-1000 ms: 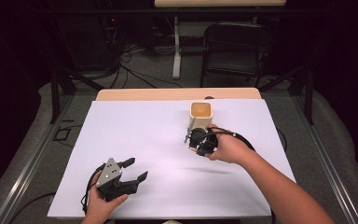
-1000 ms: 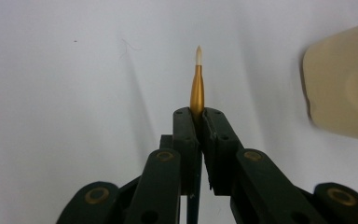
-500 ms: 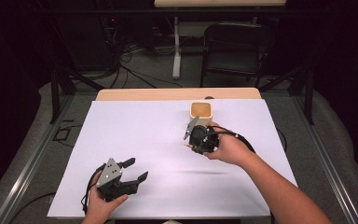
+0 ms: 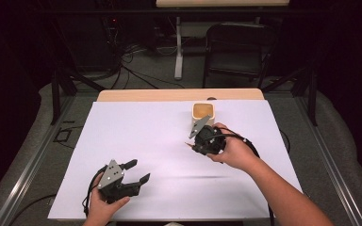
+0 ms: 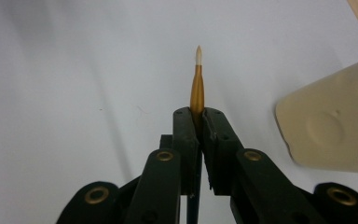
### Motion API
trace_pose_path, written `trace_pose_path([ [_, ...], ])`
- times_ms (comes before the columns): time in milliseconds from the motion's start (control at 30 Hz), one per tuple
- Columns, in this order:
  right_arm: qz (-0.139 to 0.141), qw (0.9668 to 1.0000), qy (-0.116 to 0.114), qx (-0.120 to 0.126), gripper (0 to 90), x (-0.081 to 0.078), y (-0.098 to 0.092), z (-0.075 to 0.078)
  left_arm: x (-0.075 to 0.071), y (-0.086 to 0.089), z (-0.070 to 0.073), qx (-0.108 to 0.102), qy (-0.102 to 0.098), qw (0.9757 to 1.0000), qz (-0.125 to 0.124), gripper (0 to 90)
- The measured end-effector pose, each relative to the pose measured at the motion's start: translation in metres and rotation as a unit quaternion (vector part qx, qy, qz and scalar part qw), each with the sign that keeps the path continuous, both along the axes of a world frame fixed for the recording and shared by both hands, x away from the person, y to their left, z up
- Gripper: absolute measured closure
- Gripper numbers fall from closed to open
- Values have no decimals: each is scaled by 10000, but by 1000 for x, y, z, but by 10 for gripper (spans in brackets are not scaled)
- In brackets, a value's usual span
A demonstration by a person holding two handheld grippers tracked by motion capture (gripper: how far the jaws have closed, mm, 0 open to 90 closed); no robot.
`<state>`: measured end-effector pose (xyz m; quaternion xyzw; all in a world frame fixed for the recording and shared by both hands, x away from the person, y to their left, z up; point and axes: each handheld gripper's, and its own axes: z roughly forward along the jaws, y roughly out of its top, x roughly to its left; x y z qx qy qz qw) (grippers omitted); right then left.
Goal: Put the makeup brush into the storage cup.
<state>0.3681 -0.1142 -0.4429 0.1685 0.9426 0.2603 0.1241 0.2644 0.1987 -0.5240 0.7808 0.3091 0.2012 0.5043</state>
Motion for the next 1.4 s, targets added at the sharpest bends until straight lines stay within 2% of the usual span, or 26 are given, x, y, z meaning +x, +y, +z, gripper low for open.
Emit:
trace_pose_path([
  [100,-7,9998,-81,164,840,-1,-3,1,0,0,0,-2,6,10000,-2,307],
  [367,-97,9986,-118,509,840,-5,-11,3,0,0,0,-6,4,10000,-2,307],
  [533,-198,9959,-136,877,840,-8,-19,4,0,0,0,-13,8,10000,-5,309],
  [633,-223,9948,-166,982,840,-10,-22,4,0,-1,0,-12,14,10000,-9,309],
  [700,-235,9927,-189,1166,840,-12,-24,6,0,-1,0,-6,19,10000,-14,309],
  [1000,-267,9877,-345,1502,840,-21,-27,6,0,-1,0,5,19,10000,-26,309],
  [1133,-278,9829,-416,1770,840,-26,-26,7,0,-1,0,6,32,10000,-33,312],
  [1200,-288,9820,-460,1811,840,-27,-25,6,0,-1,0,9,30,10000,-38,314],
  [1300,-323,9798,-438,1924,840,-28,-26,3,-1,-2,0,6,44,10000,-33,316],
  [1400,-385,9758,-423,2110,840,-29,-28,1,-1,-2,0,0,50,10000,-36,317],
])
